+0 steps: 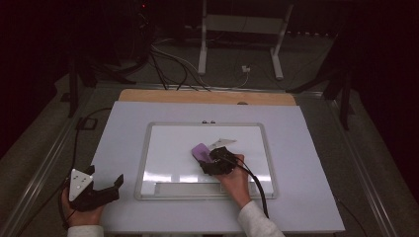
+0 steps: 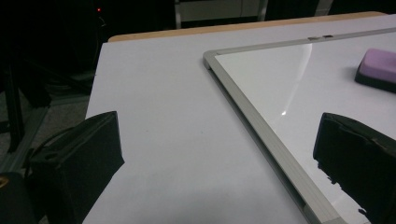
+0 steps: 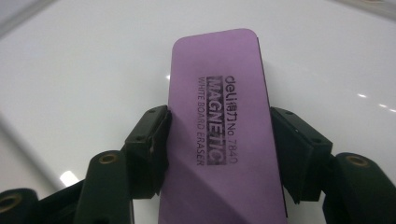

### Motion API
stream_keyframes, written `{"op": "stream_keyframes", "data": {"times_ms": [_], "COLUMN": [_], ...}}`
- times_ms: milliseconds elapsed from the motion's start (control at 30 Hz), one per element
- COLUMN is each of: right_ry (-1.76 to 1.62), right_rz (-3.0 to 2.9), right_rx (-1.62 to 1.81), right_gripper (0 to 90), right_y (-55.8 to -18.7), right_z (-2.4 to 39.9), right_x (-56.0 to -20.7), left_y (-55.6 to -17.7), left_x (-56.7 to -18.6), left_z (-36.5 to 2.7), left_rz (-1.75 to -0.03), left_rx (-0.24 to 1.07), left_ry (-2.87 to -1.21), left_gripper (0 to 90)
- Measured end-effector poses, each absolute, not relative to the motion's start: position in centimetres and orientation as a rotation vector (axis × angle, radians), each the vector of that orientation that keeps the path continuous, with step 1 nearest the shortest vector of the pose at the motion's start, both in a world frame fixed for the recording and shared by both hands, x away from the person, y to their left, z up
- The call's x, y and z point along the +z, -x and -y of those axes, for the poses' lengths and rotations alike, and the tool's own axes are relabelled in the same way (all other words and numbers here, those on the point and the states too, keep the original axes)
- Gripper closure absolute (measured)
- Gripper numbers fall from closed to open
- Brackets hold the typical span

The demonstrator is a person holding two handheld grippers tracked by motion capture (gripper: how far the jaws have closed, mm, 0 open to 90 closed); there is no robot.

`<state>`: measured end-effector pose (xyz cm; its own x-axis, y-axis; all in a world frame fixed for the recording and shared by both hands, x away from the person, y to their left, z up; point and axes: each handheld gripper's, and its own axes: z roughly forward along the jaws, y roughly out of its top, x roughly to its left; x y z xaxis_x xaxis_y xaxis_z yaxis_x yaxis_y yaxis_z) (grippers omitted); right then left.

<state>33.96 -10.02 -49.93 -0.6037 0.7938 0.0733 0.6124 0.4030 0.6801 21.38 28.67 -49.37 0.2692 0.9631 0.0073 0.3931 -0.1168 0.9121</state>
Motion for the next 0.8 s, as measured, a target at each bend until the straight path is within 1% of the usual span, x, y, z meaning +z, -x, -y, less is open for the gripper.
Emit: {"op": "stream_keyframes", "data": {"times_ms": [233,400,633,800], "right_ry": [-1.355,-1.374,-1.325,-1.246], "right_rz": [-2.316,-2.319,-2.316,-2.281], "right_rx": [0.972,0.97,0.937,0.969], "right_gripper": [40.5,39.1,28.2,26.0], "right_y": [-35.5,-35.8,-35.4,-34.7], "right_z": [13.3,14.2,14.1,13.8], "right_x": [-49.9,-49.9,-49.9,-49.3], "left_y": [-21.5,-21.5,-21.5,-21.5], "left_x": [-49.4,-49.4,-49.4,-49.5], "left_z": [-28.7,-28.6,-28.6,-28.6], "left_rz": [-1.264,-1.26,-1.262,-1.262], "left_rx": [0.823,0.824,0.824,0.822], "left_ry": [-1.675,-1.678,-1.677,-1.679], "left_gripper": [2.1,2.1,2.1,2.1]}}
